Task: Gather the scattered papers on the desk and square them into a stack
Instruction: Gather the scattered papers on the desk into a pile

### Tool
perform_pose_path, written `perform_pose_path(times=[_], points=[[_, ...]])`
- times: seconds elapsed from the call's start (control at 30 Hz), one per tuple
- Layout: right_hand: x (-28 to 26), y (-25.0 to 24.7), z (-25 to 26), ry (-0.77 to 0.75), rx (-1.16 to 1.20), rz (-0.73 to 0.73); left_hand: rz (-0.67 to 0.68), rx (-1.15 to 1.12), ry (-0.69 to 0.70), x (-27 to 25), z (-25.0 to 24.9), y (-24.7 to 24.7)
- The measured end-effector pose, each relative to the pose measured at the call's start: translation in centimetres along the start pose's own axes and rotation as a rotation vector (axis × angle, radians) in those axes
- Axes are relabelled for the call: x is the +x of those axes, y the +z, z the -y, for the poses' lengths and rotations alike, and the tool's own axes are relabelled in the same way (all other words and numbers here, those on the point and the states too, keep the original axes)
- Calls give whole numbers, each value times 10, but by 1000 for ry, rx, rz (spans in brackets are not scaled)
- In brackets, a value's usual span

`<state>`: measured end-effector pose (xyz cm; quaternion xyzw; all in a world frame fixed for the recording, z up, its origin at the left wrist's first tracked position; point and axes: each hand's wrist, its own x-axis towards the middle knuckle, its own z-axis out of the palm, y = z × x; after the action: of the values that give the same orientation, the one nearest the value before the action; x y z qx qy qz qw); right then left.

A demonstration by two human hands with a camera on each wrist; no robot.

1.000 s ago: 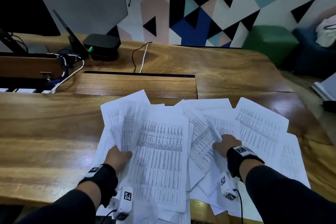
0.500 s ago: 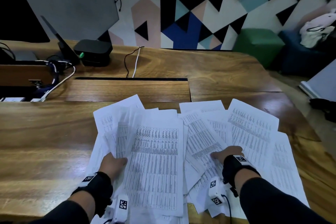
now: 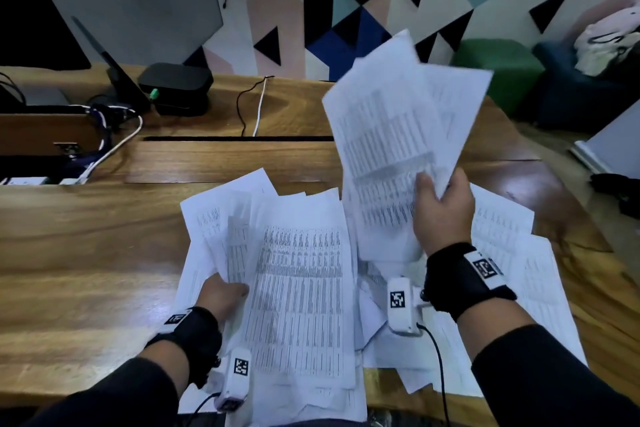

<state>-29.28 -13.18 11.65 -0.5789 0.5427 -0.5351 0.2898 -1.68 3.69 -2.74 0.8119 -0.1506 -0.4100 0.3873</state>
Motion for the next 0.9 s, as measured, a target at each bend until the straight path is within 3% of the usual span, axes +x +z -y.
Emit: perform_pose_path(times=[0.1, 0.17, 0.23, 0.33, 0.47, 0.57, 0.67, 0.73, 0.8, 0.9], points=[[10, 2, 8, 93, 176, -171, 27, -12, -18, -8, -4, 0], [14, 5, -3, 222, 203, -198, 42, -19, -31, -11, -4, -1], [8, 11, -17, 380, 199, -105, 48, -16, -43, -9, -1, -3], [-18, 17, -31, 490, 68, 103, 63, -36, -52, -3, 5, -6], [-65, 28, -48, 552, -246, 462, 128, -78, -31, -7, 1, -8], [-92, 34, -71, 554, -529, 686, 107, -117, -100, -10, -5, -10], [-106, 34, -76, 553, -572, 800, 211, -261, -147, -4, -4, -9], [-109, 34, -74, 526, -545, 924, 237, -248, -107, -4, -4, -7], [-106, 32, -74, 512, -510, 966, 183, -100, -22, -6, -5, -1], [-85, 12, -84, 484, -573, 801, 69, 55, 24, -3, -5, 6]])
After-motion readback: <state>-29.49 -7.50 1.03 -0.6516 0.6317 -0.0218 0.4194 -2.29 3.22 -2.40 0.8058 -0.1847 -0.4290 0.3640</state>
